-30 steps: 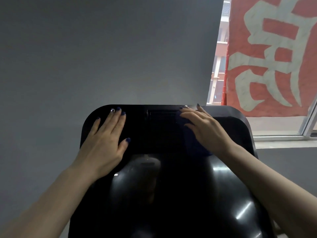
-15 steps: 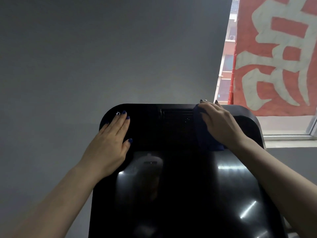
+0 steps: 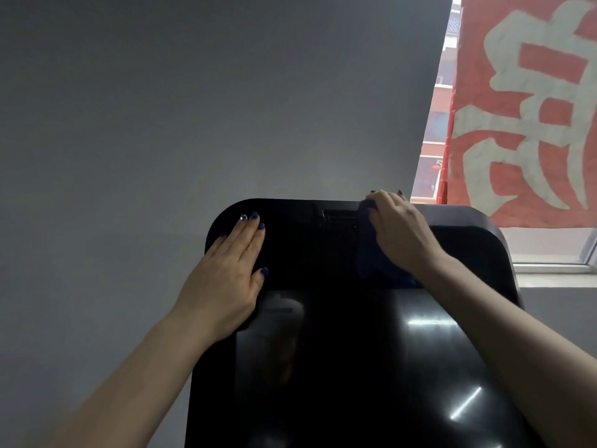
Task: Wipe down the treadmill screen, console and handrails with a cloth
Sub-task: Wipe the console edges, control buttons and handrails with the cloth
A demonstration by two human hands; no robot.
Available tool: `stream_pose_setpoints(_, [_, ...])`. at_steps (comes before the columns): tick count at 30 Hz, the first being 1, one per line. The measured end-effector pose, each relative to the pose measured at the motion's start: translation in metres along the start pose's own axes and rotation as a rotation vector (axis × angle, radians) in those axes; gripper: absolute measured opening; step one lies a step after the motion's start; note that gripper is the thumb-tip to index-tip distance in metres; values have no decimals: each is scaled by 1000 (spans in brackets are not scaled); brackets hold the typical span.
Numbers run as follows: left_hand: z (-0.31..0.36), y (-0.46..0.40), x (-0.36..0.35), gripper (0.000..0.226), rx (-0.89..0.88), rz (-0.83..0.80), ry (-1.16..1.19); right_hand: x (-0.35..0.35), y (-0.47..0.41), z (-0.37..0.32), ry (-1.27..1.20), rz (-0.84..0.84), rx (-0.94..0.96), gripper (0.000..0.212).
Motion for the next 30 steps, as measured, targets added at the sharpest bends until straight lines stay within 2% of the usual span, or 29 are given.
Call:
stream_pose_setpoints(4, [-2, 0, 0, 72, -19, 4, 8, -16, 0, -16, -21, -89, 95, 24])
stream_pose_setpoints(9, [-5, 0, 0, 72, -36, 10, 30, -15, -11, -20, 8, -73, -4, 22])
stream_pose_setpoints(15, [-8, 5, -1, 69, -31, 24, 38, -24, -2, -35, -29, -110, 89, 29])
stream_pose_setpoints(22, [-15, 31, -8, 65, 7, 31, 37, -40, -6, -46, -54, -44, 2, 29])
stream_pose_setpoints(27, [-17, 35, -12, 63, 0, 42, 28, -23, 0, -37, -84, -108, 69, 36])
stream_pose_setpoints(30, [-20, 36, -15, 64, -12, 43, 36, -29, -14, -47, -146, -52, -26, 33])
Point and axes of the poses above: each hand's wrist, its own y-axis away from the middle knuckle, its own x-axis out of the back of the hand, z = x × y, the point moved 3 cm from there along -y, towards the middle knuckle, and after that the axes turned 13 degrees about -y, right-handed, at the moved point
